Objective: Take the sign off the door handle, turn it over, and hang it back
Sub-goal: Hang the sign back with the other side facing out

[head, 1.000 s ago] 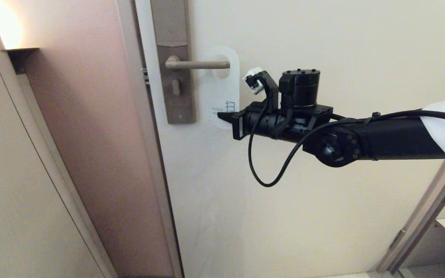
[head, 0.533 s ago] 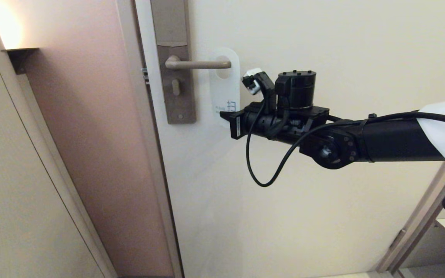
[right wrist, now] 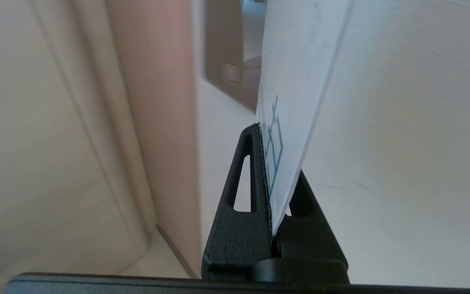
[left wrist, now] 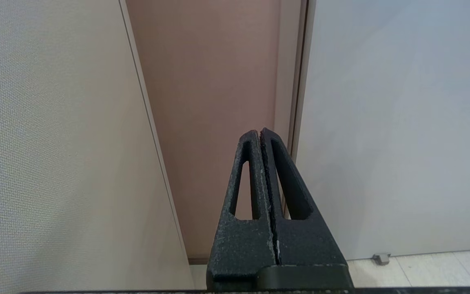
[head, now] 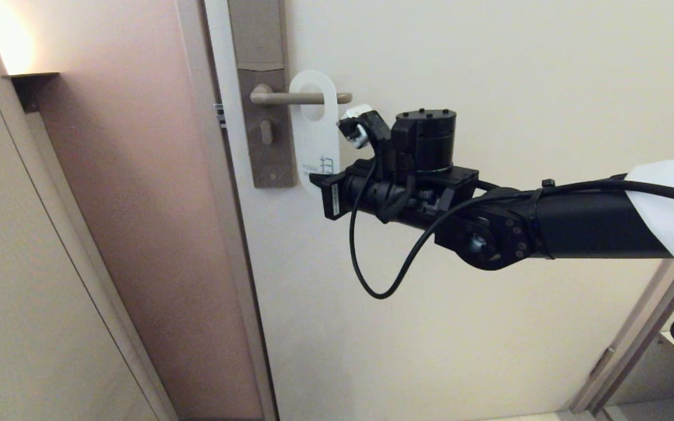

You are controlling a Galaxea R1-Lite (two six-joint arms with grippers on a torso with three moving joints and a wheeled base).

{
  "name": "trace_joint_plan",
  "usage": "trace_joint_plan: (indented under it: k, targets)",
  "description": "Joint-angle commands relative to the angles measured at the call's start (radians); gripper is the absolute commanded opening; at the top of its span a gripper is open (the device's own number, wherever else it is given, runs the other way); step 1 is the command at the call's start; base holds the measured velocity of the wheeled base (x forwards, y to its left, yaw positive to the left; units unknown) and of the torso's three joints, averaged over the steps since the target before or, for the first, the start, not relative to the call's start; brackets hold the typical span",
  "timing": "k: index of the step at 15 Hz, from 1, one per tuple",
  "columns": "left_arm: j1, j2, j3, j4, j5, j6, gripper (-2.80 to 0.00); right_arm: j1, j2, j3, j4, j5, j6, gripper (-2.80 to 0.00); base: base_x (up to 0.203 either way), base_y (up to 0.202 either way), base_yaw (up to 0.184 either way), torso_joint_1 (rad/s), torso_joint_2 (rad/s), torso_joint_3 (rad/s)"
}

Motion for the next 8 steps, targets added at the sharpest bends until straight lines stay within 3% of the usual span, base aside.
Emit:
trace_joint_plan:
  k: [1,8]
  targets:
    - [0.000,0.001,0.000,0.000,0.000,0.000,-2.80,0.025,0.011,-0.014,-0.003,-0.001,0.000,-2.80,0.000,0.000,0.000,0.000,0.00,0.000]
    - [0.000,0.001,0.000,0.000,0.000,0.000,-2.80,0.071,0.086,-0.106,-0.003,-0.042,0.001,-2.80,0.000,0.000,0.000,0.000,0.00,0.000]
